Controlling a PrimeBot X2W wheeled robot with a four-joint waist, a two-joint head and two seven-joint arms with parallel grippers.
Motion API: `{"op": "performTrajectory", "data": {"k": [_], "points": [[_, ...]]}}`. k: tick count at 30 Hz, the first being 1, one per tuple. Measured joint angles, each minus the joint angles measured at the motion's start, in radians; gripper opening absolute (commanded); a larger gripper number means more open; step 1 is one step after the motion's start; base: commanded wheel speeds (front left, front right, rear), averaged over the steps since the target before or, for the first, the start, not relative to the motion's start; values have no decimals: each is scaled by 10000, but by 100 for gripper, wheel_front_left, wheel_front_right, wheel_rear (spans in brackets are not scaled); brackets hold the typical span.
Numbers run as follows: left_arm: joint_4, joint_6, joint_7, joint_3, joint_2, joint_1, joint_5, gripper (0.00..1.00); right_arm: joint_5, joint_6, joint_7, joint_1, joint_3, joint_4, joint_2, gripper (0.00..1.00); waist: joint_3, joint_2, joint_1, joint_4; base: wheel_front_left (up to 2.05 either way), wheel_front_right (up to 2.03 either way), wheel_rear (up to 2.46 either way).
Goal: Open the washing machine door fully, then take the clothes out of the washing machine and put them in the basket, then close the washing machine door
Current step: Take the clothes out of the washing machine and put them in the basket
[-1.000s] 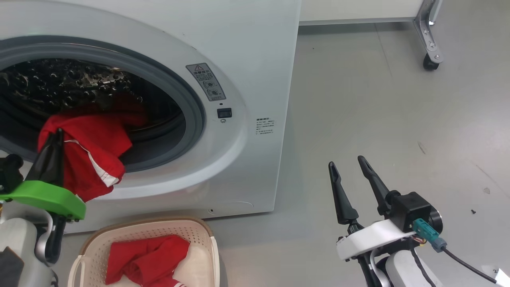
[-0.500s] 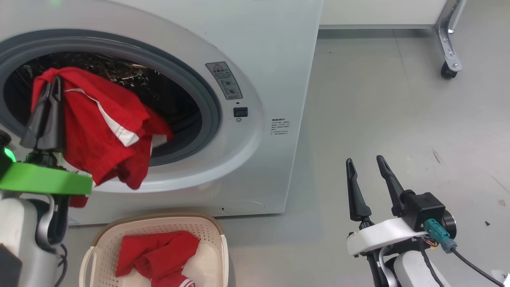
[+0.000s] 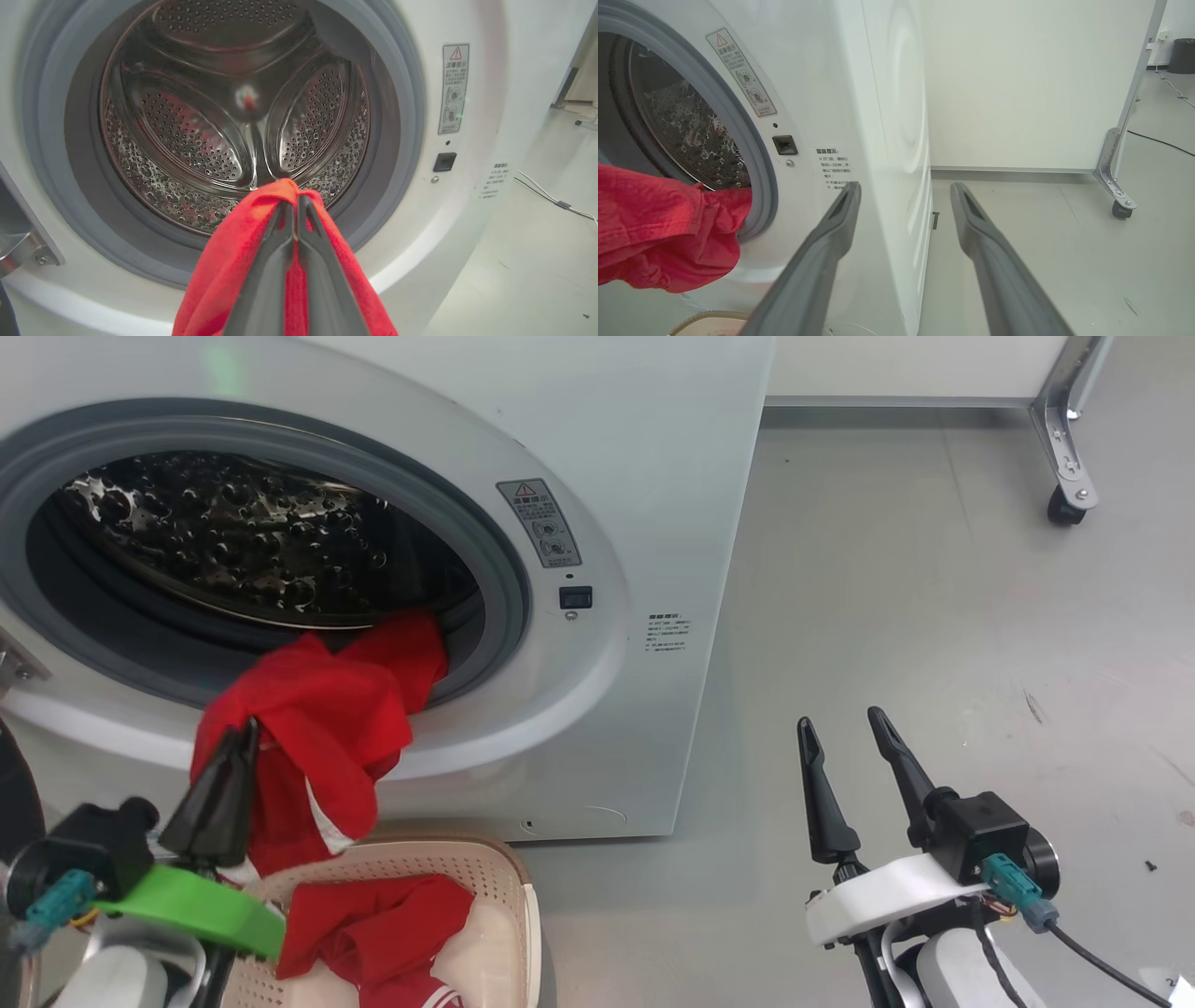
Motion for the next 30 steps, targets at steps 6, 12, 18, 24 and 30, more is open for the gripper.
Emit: {"op": "performTrajectory", "data": {"k": [6, 12, 18, 24, 30], "points": [[435, 0, 389, -261, 247, 358, 2, 0, -40, 86, 0, -1, 127, 48, 0, 100, 98, 0, 0, -181, 0, 0, 0], [1126, -2, 1237, -715, 326, 547, -75, 0, -115, 86, 0, -7, 201, 46, 0, 100, 327, 0, 0, -386, 0, 0, 0], [1657, -10, 1674, -709, 326, 739, -372, 0, -163, 84, 0, -55, 272, 29, 0, 100, 566, 0, 0, -596, 0, 0, 0], [2021, -12, 1990, -809, 332, 733, -616, 0, -190, 77, 0, -198, 420, -33, 0, 100, 906, 0, 0, -891, 0, 0, 0], [2719, -12, 2441, -915, 433, 689, -683, 0, -190, -15, 0, -249, 546, -123, -2, 100, 1289, 0, 0, -1190, 0, 0, 0]]}}
